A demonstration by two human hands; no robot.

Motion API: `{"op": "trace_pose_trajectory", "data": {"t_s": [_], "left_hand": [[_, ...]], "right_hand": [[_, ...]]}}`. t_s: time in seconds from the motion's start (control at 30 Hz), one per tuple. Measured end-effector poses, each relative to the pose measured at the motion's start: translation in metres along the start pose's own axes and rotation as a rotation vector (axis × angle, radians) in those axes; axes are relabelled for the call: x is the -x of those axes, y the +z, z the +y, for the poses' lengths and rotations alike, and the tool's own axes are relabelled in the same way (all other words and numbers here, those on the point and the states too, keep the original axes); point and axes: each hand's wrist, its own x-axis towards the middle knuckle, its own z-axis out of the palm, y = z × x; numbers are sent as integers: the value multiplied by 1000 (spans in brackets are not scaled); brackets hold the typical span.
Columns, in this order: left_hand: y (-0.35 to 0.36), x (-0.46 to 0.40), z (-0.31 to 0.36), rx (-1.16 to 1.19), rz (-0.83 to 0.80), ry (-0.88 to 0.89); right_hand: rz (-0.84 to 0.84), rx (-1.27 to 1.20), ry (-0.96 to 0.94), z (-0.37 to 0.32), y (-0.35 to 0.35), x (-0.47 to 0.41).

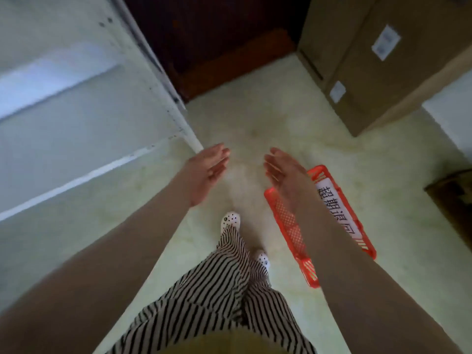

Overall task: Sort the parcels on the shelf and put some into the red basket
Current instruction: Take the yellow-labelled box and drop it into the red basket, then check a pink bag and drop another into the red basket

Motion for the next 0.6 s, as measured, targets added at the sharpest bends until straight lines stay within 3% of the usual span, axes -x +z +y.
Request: {"op": "trace_pose_trajectory", "data": {"t_s": [0.23, 0.4, 0.6], "left_hand": [[-124, 110, 85, 218, 117, 251], [-231, 158, 123, 405, 234, 351], [-369, 219, 213, 528, 288, 508]], "right_hand": [[-350, 263, 33, 15, 196, 54], [-457, 337, 89, 58, 330, 91], [-590, 307, 79, 108, 504, 129]]}}
